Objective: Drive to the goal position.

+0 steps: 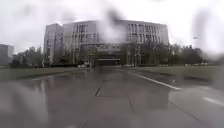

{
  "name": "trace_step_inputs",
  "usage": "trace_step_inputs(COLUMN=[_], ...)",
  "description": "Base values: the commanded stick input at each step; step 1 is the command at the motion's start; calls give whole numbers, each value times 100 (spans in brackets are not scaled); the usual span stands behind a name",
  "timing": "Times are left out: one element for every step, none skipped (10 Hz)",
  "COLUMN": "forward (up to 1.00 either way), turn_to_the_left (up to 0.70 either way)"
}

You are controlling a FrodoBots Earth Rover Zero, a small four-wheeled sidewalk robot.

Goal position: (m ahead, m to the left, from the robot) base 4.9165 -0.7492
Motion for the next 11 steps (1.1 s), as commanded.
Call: trace_step_inputs(forward=[70,70,70,70,70,70,70,70,70,70,70], turn_to_the_left=[0,0,0,0,0,0,0,0,0,0,0])
